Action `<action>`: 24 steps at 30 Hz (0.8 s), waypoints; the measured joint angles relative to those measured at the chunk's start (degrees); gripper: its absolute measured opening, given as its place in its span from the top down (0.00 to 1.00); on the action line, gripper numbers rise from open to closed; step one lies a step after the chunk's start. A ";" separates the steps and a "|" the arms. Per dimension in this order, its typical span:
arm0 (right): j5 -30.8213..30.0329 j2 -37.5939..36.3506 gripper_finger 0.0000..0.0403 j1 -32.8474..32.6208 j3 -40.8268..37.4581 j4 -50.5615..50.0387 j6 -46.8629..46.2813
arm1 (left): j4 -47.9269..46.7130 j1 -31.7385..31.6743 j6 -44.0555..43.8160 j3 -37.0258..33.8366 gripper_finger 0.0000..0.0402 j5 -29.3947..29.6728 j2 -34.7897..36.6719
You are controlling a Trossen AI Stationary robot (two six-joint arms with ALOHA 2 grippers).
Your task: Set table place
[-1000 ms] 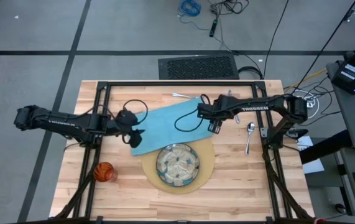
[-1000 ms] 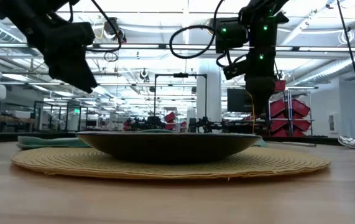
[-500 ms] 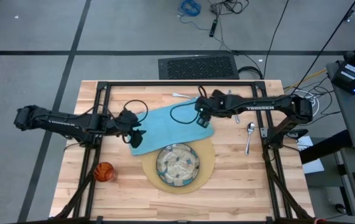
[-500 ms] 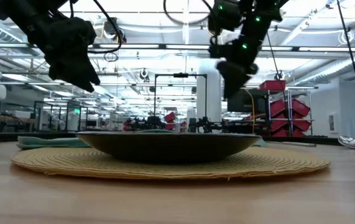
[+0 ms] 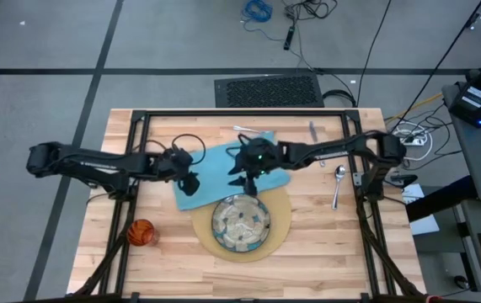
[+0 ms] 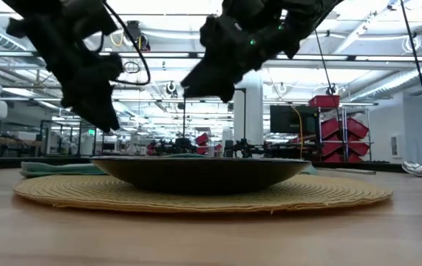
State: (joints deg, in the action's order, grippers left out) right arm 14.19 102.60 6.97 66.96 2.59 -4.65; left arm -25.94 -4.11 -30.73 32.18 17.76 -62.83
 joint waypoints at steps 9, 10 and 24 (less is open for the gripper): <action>-27.93 -2.12 0.56 2.00 -0.02 -22.07 -5.09 | 16.06 -4.63 5.12 0.00 0.48 -0.02 -1.69; -27.72 -2.09 0.56 2.37 -0.02 -23.73 -6.12 | 18.24 -5.41 6.19 0.02 0.48 -0.07 -1.66; -49.99 -2.42 0.56 5.90 -0.02 -39.82 -11.17 | 25.89 -21.51 11.92 2.91 0.48 -21.15 -3.52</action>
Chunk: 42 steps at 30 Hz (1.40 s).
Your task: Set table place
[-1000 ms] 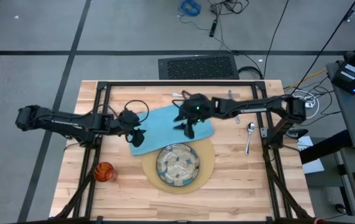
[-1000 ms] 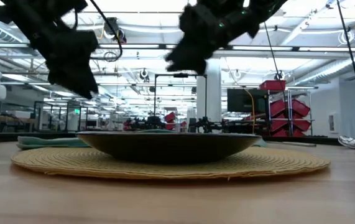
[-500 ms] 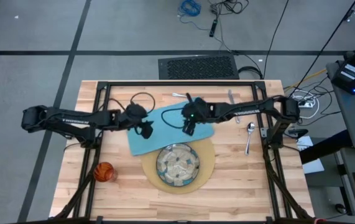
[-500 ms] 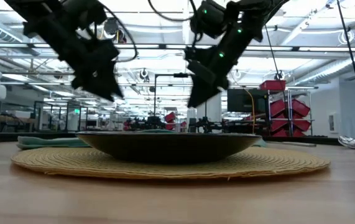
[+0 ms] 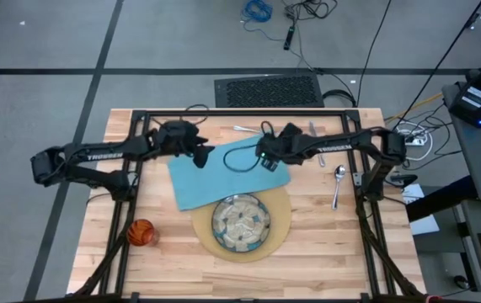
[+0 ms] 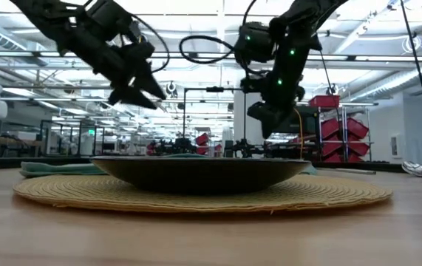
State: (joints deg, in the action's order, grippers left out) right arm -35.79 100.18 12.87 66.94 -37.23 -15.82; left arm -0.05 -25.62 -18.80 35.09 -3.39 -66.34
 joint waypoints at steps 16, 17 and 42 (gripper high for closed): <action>19.97 -0.63 0.56 11.77 0.02 -6.80 -1.47 | -1.25 -6.20 12.42 17.76 0.48 -14.40 -20.82; 20.17 -0.66 0.56 10.70 0.00 -9.59 -1.99 | -1.90 -6.38 13.42 20.00 0.48 -14.72 -22.64; 37.73 -30.60 0.56 2.11 -33.28 26.01 -10.41 | -33.87 -6.63 30.21 69.64 0.48 -24.51 -56.51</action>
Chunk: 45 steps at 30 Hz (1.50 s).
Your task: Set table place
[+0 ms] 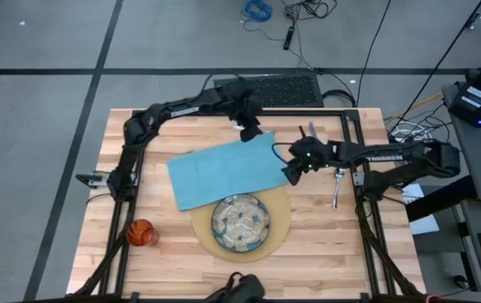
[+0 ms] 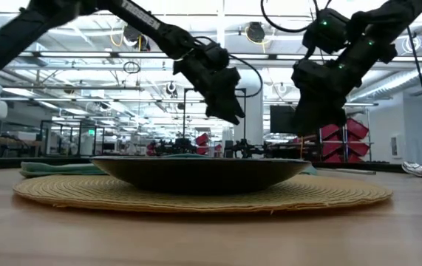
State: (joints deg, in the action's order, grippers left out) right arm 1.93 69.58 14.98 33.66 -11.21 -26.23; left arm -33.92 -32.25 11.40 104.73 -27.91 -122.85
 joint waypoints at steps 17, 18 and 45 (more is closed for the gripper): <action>-9.87 0.83 0.56 -3.87 -0.16 -0.16 1.15 | -15.38 0.21 -5.05 24.83 0.48 -1.92 -17.74; -9.82 0.83 0.56 -3.87 -0.16 -0.12 1.21 | -15.51 0.27 -5.20 25.49 0.48 -1.83 -18.20; -9.09 0.85 0.56 -5.77 -0.12 3.07 1.20 | -22.58 0.39 -7.66 26.20 0.48 7.45 -21.92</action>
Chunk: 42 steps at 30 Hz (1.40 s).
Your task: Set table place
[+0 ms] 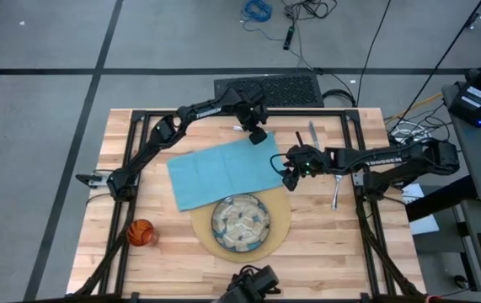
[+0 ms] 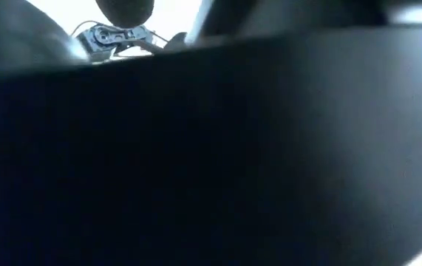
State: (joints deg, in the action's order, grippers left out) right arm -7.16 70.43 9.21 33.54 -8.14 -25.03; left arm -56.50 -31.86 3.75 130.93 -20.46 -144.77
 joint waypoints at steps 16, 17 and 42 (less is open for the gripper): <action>1.47 0.77 0.56 0.79 0.00 -4.40 -15.30 | -5.37 -0.04 1.53 0.00 0.48 -0.28 0.04; 1.40 1.48 0.56 0.83 0.00 -4.71 -16.29 | -5.76 -0.04 1.57 0.00 0.48 -0.28 0.04; 3.61 16.15 0.65 2.47 0.11 3.39 -20.72 | -6.81 -0.04 4.59 0.00 0.54 1.01 0.05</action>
State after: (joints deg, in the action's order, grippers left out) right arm -3.55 86.59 11.68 33.65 -4.75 -45.75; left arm -63.31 -31.90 8.34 130.93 -19.44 -144.72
